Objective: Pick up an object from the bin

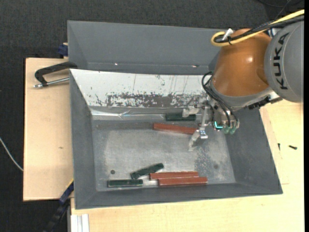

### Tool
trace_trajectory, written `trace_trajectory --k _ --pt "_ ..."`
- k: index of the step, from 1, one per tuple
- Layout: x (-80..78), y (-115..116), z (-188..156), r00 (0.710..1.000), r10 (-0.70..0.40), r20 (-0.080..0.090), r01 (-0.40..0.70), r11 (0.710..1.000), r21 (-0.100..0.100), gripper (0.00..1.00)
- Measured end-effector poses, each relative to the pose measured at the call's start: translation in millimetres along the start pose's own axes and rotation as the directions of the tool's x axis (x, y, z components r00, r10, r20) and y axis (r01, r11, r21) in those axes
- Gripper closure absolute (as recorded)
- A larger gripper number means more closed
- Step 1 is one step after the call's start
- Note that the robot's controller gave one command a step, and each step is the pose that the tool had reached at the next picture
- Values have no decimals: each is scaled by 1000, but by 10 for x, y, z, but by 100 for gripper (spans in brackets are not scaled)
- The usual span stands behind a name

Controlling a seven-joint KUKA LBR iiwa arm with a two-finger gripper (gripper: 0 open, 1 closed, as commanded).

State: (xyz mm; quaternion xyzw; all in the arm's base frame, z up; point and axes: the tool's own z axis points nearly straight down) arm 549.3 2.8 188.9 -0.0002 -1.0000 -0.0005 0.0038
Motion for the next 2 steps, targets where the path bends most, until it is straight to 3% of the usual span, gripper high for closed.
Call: trace_trajectory --k 1,2 --pt "-17 0 -43 1000 0 9 0 1000 0 0" --pt "-211 38 481 999 -31 15 31 1000 1 0"
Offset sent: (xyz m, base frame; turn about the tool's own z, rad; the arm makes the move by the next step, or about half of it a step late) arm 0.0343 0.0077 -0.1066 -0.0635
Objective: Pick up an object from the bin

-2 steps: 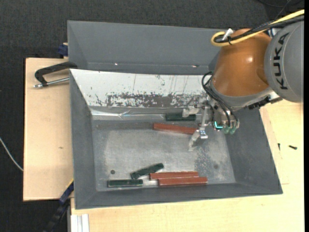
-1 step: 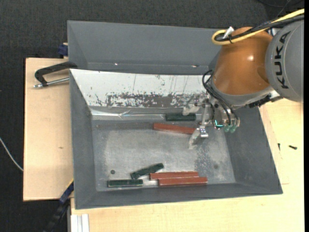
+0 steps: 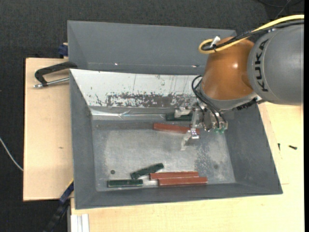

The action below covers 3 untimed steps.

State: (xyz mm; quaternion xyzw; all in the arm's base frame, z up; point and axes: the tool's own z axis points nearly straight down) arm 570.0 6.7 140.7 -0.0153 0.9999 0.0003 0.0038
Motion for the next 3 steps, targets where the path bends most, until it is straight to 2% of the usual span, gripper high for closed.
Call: trace_trajectory --k 1,2,3 --pt "139 -239 584 997 74 24 -74 997 -4 100" --pt "141 -239 585 997 74 23 -74 997 -4 100" --pt "140 -176 380 998 58 -1 -58 998 -1 100"
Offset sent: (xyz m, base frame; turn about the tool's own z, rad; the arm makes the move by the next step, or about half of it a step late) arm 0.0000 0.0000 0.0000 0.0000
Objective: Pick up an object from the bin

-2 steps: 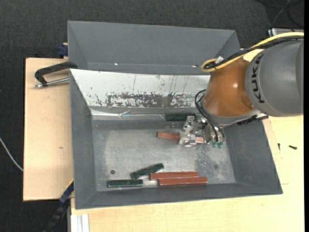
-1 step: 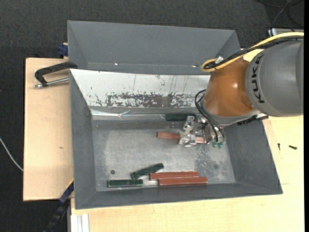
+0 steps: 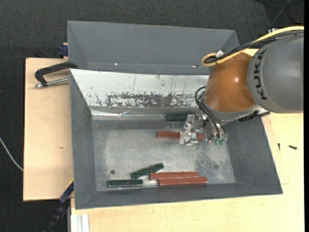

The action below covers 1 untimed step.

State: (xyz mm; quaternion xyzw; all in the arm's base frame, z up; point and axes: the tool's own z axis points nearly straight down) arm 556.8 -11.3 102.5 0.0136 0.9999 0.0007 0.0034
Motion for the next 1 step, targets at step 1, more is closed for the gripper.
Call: trace_trajectory --k 1 --pt "-118 -7 -364 1000 -20 -1 20 1000 0 0"
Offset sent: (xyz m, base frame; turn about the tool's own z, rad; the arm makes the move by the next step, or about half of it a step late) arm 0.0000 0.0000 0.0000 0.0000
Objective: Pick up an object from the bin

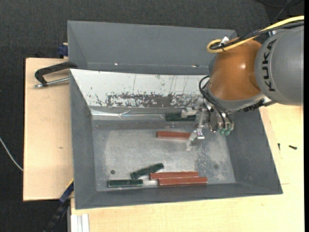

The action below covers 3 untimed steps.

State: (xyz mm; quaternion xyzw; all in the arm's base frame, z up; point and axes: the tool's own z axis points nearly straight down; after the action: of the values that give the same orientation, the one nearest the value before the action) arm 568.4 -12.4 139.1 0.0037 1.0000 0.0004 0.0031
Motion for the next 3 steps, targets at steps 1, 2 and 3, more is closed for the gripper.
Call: trace_trajectory --k 1,2,3 --pt "0 0 0 1000 0 0 0 1000 0 0" --pt "-210 75 615 1000 -5 -10 5 1000 -1 100" --pt "-211 75 615 1000 -5 -9 5 1000 -1 100"
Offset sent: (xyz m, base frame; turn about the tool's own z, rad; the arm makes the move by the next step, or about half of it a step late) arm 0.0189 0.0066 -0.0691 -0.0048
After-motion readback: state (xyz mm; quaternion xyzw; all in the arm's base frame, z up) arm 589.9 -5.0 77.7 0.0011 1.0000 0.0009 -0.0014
